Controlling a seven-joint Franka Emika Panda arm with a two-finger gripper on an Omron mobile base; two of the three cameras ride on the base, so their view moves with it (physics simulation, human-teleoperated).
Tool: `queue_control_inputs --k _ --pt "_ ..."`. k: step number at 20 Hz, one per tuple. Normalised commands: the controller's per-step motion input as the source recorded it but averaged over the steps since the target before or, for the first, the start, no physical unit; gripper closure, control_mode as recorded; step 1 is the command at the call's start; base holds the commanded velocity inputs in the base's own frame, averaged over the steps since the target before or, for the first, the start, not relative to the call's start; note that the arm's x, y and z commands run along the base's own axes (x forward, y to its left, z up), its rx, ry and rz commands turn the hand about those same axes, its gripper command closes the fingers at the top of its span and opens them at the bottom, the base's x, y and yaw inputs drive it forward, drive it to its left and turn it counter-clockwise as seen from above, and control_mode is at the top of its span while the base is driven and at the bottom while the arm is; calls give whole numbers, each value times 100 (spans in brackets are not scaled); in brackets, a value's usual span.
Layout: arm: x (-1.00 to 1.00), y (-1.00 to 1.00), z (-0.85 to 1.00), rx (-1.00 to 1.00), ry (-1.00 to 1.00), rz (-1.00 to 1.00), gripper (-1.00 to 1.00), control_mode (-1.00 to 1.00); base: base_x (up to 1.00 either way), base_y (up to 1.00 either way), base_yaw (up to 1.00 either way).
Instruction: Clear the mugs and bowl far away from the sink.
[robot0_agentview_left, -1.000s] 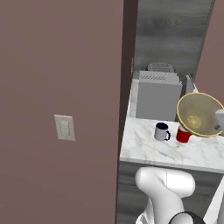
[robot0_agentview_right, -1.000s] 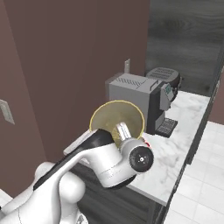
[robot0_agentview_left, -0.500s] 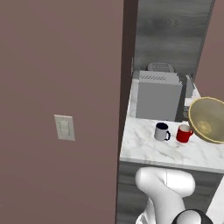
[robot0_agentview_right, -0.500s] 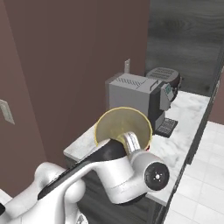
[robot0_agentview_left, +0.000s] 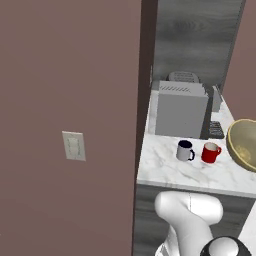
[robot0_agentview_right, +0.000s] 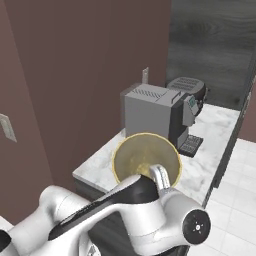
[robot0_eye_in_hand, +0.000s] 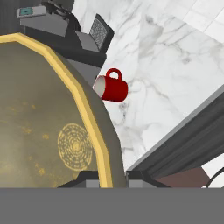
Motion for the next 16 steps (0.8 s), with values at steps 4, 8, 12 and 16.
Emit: queue_control_inputs --k 4,8,12,16 --pt "-21 -27 -16 7 12 0 100 -100 0 0 0" --pt "-17 -32 -25 2 11 0 100 -100 0 0 0" --pt "-12 -33 -31 0 10 0 100 -100 0 0 0" --pt "-2 -30 -35 0 7 0 100 -100 0 0 0"
